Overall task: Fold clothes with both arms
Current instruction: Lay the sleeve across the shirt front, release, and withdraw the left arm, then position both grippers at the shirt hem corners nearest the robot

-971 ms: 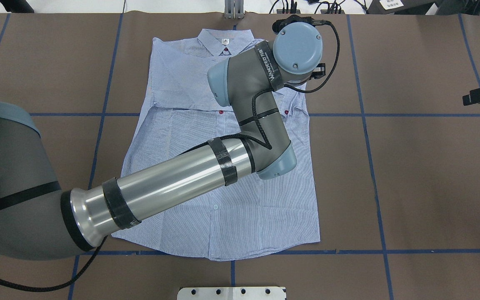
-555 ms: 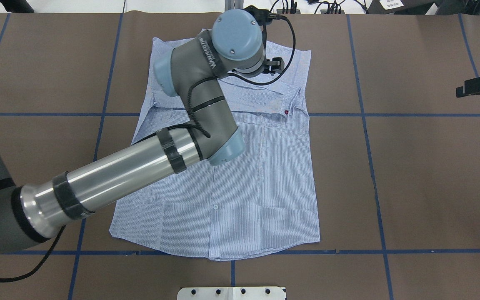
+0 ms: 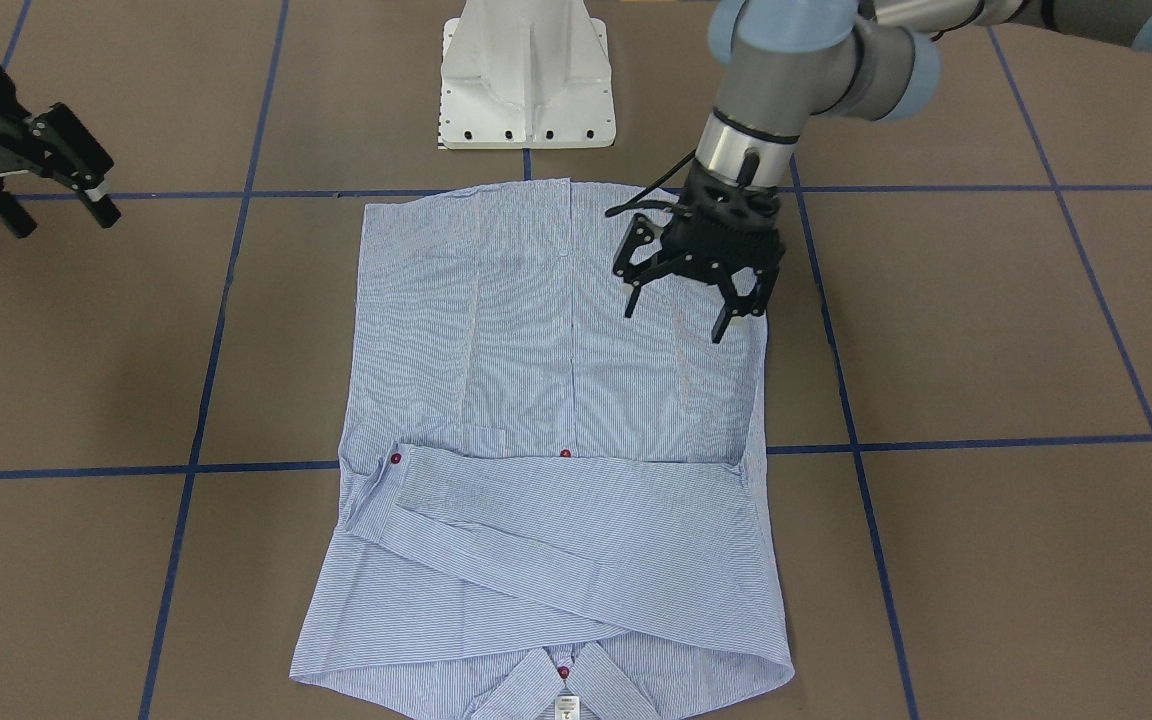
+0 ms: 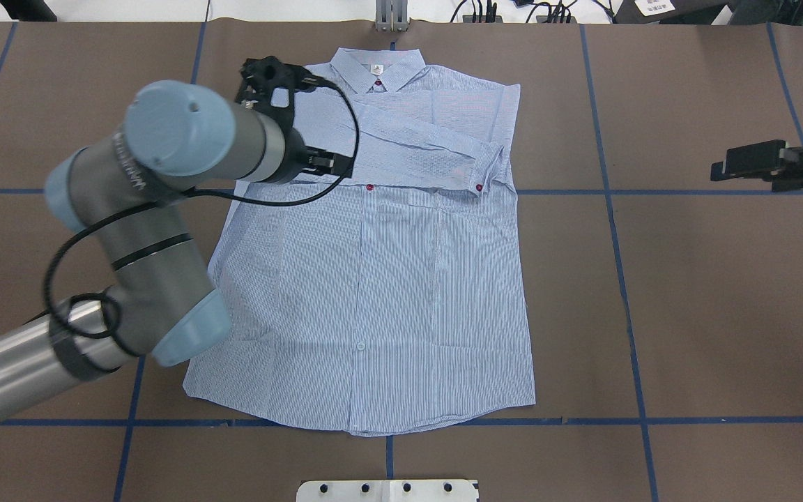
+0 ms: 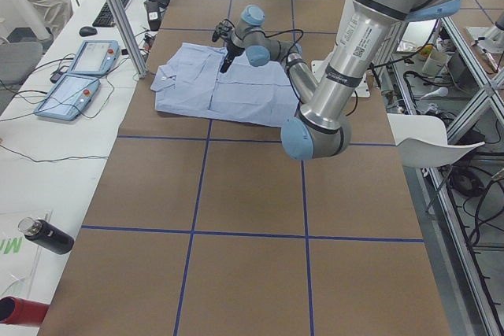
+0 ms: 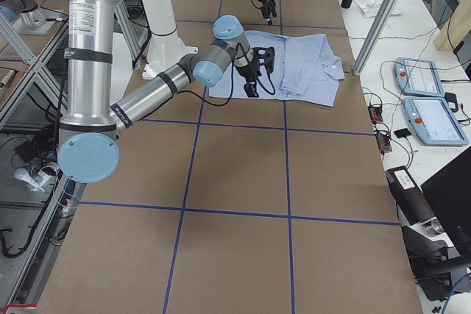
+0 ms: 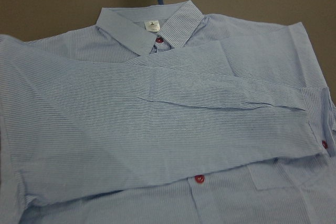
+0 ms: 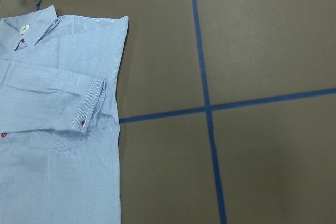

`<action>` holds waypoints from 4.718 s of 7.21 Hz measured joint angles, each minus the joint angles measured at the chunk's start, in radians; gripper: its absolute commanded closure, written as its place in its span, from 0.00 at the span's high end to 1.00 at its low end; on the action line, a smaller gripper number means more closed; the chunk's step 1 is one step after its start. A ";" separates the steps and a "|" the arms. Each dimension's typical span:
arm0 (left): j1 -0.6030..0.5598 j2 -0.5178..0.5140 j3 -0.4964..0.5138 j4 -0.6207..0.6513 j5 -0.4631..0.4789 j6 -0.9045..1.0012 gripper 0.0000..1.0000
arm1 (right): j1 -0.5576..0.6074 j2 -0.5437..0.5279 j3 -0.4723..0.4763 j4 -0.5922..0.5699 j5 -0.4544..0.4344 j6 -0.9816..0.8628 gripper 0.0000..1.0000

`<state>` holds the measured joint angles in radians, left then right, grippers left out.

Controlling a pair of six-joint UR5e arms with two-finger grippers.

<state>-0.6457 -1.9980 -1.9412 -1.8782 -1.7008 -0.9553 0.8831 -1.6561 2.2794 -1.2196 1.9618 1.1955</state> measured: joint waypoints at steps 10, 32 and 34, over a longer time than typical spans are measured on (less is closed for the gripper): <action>0.378 0.491 -0.054 -0.395 0.265 -0.402 0.59 | -0.706 -0.017 0.154 -0.222 -0.676 0.466 1.00; 0.482 0.490 -0.065 -0.279 0.265 -0.475 0.00 | -0.710 -0.016 0.140 -0.224 -0.693 0.466 1.00; 0.485 0.489 -0.081 -0.279 0.266 -0.486 0.00 | -0.710 -0.015 0.136 -0.221 -0.693 0.468 0.99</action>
<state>-0.1604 -1.5095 -2.0227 -2.1568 -1.4348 -1.4408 0.1728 -1.6706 2.4154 -1.4407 1.2686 1.6631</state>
